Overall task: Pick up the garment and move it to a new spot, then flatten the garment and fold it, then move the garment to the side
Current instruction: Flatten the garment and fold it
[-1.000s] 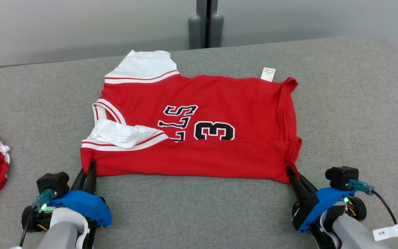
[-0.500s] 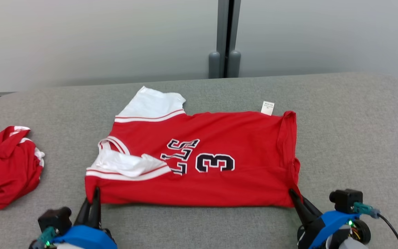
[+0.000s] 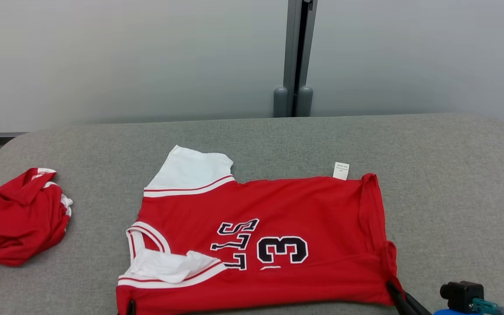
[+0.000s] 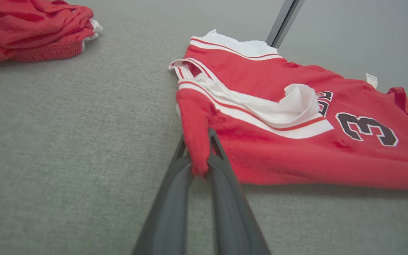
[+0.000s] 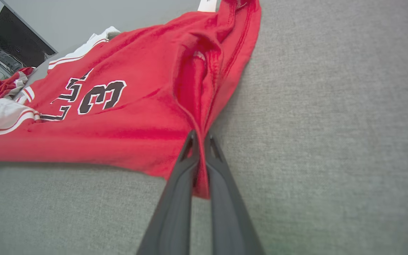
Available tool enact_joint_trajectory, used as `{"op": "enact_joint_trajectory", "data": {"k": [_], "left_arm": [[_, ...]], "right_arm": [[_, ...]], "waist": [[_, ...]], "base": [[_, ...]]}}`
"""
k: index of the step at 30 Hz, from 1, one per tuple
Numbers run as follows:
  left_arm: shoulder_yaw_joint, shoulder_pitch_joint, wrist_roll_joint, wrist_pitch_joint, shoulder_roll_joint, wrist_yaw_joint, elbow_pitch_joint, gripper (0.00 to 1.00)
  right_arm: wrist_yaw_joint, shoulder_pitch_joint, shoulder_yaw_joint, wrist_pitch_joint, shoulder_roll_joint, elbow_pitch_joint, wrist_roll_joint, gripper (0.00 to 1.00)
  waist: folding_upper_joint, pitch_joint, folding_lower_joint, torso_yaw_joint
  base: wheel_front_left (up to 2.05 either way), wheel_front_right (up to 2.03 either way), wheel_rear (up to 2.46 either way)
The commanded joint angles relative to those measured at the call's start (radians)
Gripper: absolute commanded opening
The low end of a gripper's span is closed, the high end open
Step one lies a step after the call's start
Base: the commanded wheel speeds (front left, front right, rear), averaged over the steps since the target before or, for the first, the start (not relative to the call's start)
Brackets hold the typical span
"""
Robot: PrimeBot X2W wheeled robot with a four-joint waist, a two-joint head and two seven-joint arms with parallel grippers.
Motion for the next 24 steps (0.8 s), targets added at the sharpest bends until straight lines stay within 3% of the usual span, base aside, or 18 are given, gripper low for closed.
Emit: {"op": "enact_joint_trajectory", "data": {"k": [1,8,9,10,11,16,24], "left_arm": [[0.003,0.022,0.008,-0.002,0.006,0.003,-0.011,0.00],[-0.021,0.070,0.006,0.006,-0.007,0.007,-0.031,0.00],[-0.020,0.068,0.003,0.007,-0.003,0.007,-0.024,0.00],[-0.019,0.060,0.007,0.005,0.005,0.007,-0.019,0.57],[-0.017,0.051,0.012,0.004,0.007,0.009,-0.015,1.00],[0.003,0.012,0.031,-0.002,-0.002,0.022,-0.050,1.00],[0.088,-0.007,0.094,-0.002,-0.042,0.040,-0.245,1.00]], "right_arm": [[0.000,0.026,-0.007,0.012,-0.014,-0.018,0.005,0.00],[0.000,0.074,-0.037,0.062,-0.016,-0.075,0.000,0.00],[0.000,0.076,-0.045,0.058,-0.017,-0.079,-0.014,0.24],[0.000,0.079,-0.055,0.054,-0.015,-0.079,-0.020,1.00],[0.000,0.082,-0.061,0.053,-0.010,-0.081,-0.028,1.00],[0.000,0.067,-0.129,0.026,0.004,-0.104,-0.083,1.00],[0.000,0.032,-0.288,-0.008,0.067,-0.215,-0.225,1.00]], "waist": [[0.0001,-0.001,0.0002,-0.002],[0.0001,-0.001,0.0002,0.000],[0.0001,0.000,0.0002,0.001],[0.0001,0.001,0.0002,0.002],[0.0001,0.002,0.0002,0.002],[0.0001,0.003,0.0002,0.001],[0.0001,0.003,0.0002,-0.021]], "base": [[0.00,0.00,0.00],[0.00,0.00,0.00],[0.00,0.00,0.00],[0.00,0.00,0.00],[0.00,0.00,0.00],[0.00,0.00,0.00],[0.00,0.00,0.00]]}}
